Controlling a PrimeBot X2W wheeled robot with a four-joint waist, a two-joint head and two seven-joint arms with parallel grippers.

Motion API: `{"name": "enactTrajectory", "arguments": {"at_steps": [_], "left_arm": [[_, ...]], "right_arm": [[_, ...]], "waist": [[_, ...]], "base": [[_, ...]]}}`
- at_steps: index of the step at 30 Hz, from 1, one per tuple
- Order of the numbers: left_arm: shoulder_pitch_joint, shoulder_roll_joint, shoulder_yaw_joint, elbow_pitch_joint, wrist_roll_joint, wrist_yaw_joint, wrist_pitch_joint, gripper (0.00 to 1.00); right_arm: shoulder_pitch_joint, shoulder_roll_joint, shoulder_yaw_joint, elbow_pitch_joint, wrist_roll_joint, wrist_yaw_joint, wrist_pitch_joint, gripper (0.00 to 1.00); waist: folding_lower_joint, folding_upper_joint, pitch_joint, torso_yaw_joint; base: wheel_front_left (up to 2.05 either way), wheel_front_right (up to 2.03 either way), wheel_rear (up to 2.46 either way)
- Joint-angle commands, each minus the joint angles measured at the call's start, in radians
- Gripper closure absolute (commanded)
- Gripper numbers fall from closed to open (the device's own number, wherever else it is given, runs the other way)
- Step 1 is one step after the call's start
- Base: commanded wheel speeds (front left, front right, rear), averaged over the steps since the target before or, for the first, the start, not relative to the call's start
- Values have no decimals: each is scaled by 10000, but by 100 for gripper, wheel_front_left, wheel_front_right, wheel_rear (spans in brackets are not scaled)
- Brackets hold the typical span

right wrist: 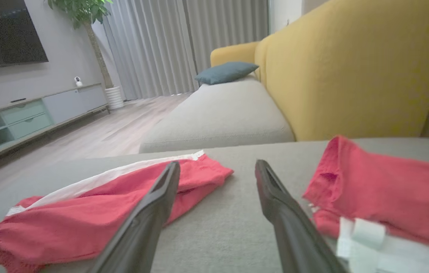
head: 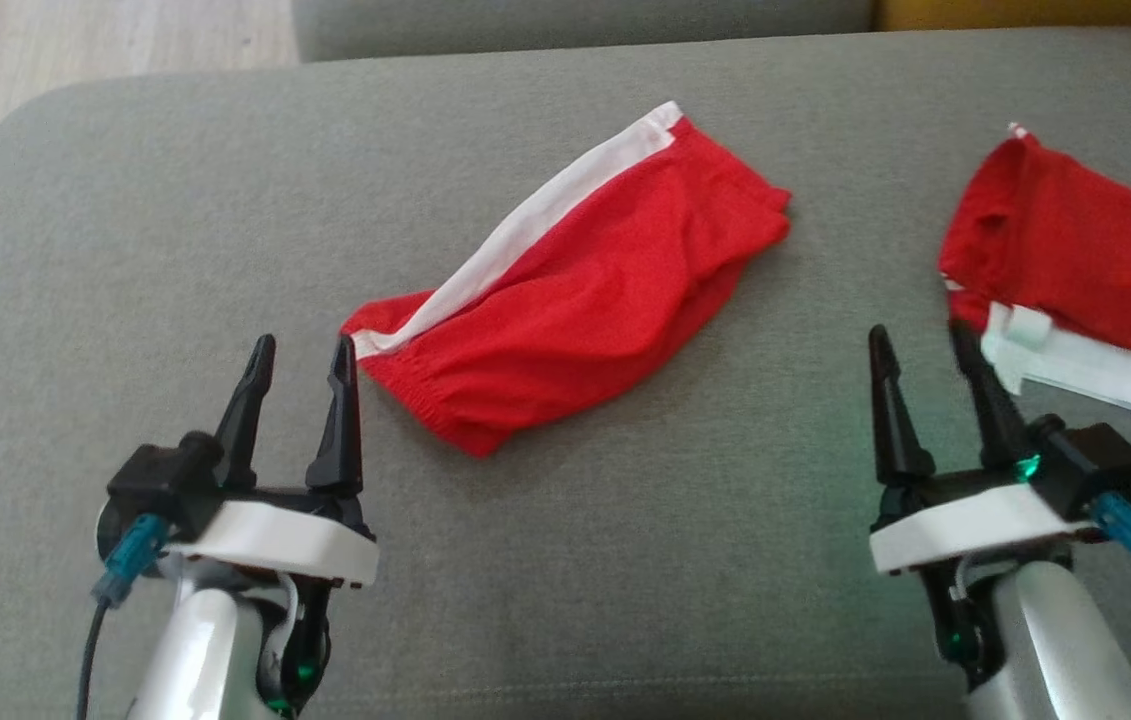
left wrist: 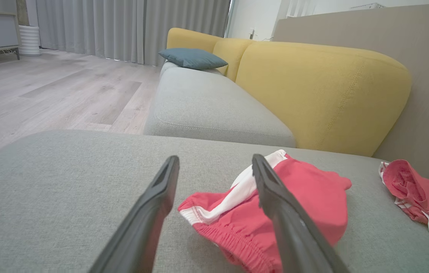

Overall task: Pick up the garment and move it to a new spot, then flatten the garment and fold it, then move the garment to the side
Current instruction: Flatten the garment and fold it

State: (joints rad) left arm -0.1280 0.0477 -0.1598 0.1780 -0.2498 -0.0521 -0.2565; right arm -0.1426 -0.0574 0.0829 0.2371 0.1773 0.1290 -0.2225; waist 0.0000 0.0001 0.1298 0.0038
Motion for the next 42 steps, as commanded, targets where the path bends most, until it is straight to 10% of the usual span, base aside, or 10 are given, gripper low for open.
{"name": "enactTrajectory", "arguments": {"at_steps": [1,17,37,40,42], "left_arm": [[-425,29,200,-326,-69,24,-53,0],[-924,27,-719,-78,-371,84,-53,0],[-1585,26,-1223,-195,-934,361,-53,0],[-1640,26,-1279,-198,-981,404,-53,0],[-1647,26,-1298,-189,-990,425,-53,0]], "right_arm": [[-362,68,294,-222,277,17,127,0],[-3395,71,-1210,3239,5532,17,2962,0],[-7023,-11,-3524,7763,4236,17,4688,0],[-7305,-16,-3667,8035,4022,17,4696,100],[-7439,-6,-3672,8061,3982,17,4675,100]], "waist": [[0,-1,133,199],[0,-1,1401,2185],[0,-1,2249,3354],[0,-1,2298,3395],[0,-1,2298,3391]], "base": [[0,0,0],[0,0,0],[0,0,0],[0,0,0],[0,0,0]]}}
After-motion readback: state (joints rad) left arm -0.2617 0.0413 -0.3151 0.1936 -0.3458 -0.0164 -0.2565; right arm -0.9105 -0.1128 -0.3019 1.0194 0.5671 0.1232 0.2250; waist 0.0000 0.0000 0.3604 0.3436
